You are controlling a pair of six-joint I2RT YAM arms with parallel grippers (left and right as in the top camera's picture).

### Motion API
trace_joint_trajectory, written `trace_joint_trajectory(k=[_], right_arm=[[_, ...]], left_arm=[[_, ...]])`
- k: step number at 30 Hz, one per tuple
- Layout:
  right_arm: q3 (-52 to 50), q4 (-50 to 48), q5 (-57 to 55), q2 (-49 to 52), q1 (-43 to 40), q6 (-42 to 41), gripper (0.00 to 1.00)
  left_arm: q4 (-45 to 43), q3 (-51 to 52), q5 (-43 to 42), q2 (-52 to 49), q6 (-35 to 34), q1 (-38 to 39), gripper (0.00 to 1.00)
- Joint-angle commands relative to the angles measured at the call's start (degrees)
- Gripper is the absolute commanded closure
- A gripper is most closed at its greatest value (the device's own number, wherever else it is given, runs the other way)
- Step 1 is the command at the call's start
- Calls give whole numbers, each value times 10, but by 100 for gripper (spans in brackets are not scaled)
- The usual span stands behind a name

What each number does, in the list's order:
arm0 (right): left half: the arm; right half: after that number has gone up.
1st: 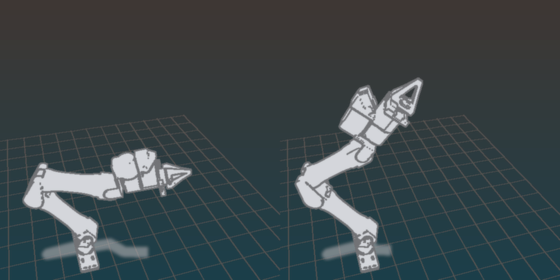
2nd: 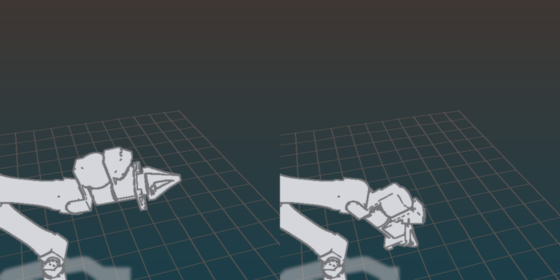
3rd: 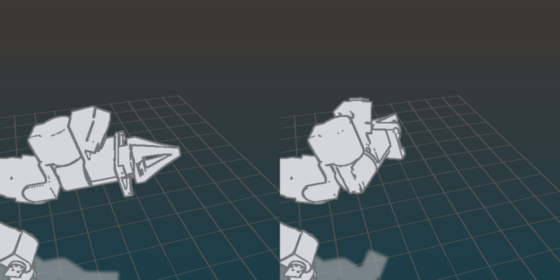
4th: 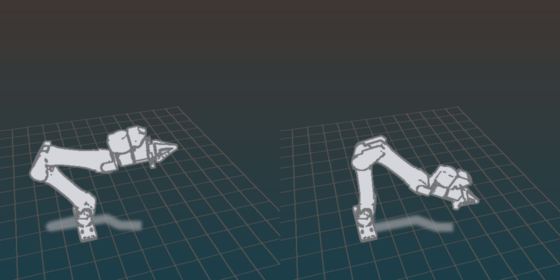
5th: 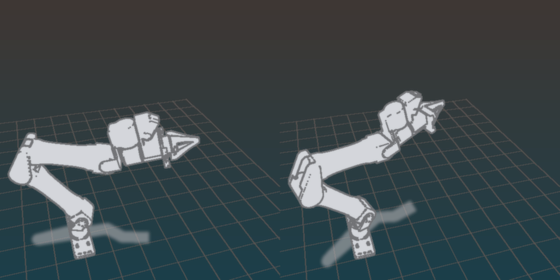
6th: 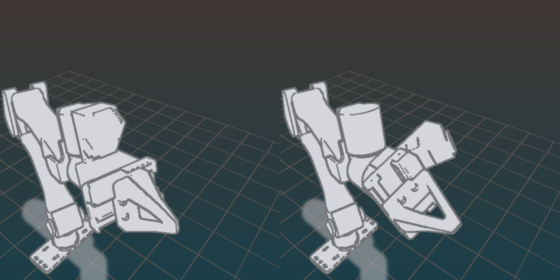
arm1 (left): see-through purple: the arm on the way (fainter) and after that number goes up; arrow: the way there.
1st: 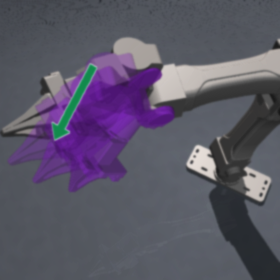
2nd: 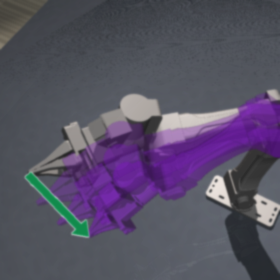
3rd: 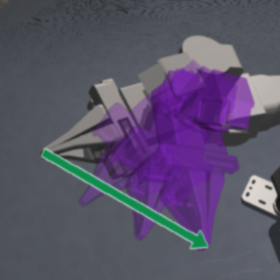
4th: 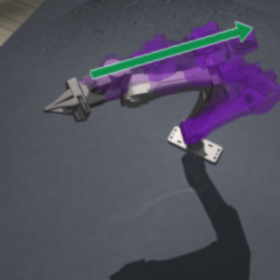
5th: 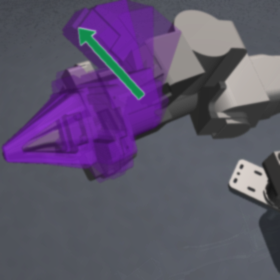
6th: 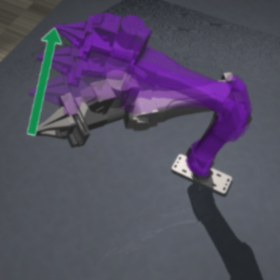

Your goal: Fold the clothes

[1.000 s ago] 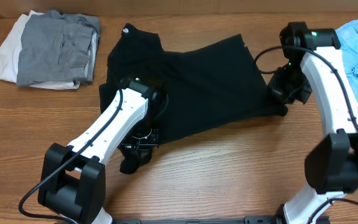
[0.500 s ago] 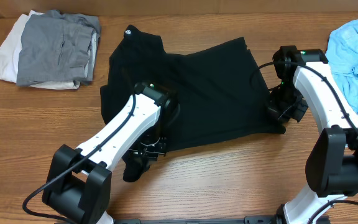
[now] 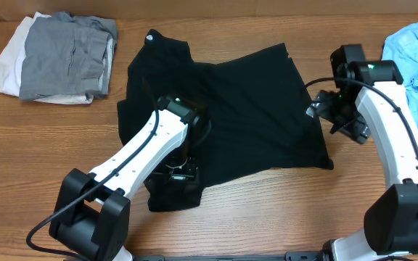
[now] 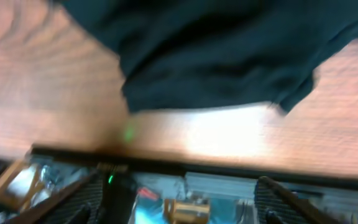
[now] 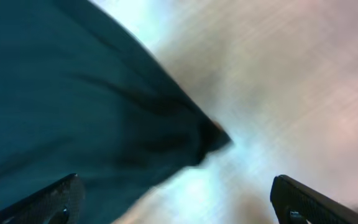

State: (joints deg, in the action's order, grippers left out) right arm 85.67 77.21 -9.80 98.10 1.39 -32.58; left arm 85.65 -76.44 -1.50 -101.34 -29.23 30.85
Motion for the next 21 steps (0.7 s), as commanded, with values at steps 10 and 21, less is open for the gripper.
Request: trace_joint_trajectory(k=[10,21], right_arm=[[9,-191,207,22,-4,178,86],[9,-292,305,123,3,191,96]], left_arm=[[-115,0,10,2,13,-107,92],[-173,56,4,-6,13,-115,96]])
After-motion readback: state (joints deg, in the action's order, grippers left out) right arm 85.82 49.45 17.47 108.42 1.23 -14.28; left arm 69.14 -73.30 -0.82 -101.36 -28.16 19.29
